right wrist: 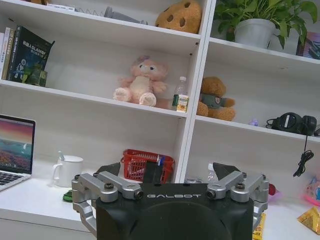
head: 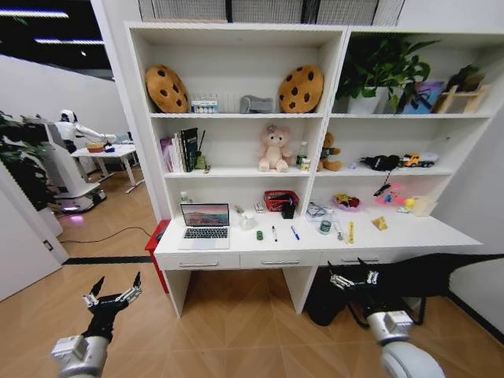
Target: Organize the objects on the table.
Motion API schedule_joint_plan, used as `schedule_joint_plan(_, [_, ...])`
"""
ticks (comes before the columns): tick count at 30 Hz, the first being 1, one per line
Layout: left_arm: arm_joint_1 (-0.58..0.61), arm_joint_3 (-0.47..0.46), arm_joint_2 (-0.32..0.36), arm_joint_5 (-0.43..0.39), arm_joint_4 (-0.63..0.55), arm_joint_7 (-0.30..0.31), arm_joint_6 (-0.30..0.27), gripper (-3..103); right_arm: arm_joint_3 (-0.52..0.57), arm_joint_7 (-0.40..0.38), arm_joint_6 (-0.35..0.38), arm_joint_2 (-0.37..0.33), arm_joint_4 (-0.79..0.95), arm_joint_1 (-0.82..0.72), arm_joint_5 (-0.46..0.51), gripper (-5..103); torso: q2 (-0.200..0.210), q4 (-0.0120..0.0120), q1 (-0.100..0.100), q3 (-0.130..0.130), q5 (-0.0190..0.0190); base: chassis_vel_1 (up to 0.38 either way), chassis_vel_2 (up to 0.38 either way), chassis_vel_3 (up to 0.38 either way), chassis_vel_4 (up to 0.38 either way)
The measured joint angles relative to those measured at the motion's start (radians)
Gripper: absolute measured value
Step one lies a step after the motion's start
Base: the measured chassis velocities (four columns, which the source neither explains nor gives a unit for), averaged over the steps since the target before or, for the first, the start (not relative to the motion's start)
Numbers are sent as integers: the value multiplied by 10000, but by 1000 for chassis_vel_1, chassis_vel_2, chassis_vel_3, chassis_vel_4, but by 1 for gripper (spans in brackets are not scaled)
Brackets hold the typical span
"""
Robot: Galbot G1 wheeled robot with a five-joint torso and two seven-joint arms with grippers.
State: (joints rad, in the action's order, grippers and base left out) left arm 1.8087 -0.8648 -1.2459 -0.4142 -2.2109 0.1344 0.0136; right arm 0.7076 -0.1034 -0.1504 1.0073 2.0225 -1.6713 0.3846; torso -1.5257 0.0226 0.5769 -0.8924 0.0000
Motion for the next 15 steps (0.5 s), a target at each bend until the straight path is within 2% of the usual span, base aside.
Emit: schedule_joint_plan(15, [-42, 90, -44, 53, 9, -18, 0, 100, -110, 130, 45, -55, 100, -18, -4, 100, 0, 0, 0, 0, 0, 0, 0, 0, 0])
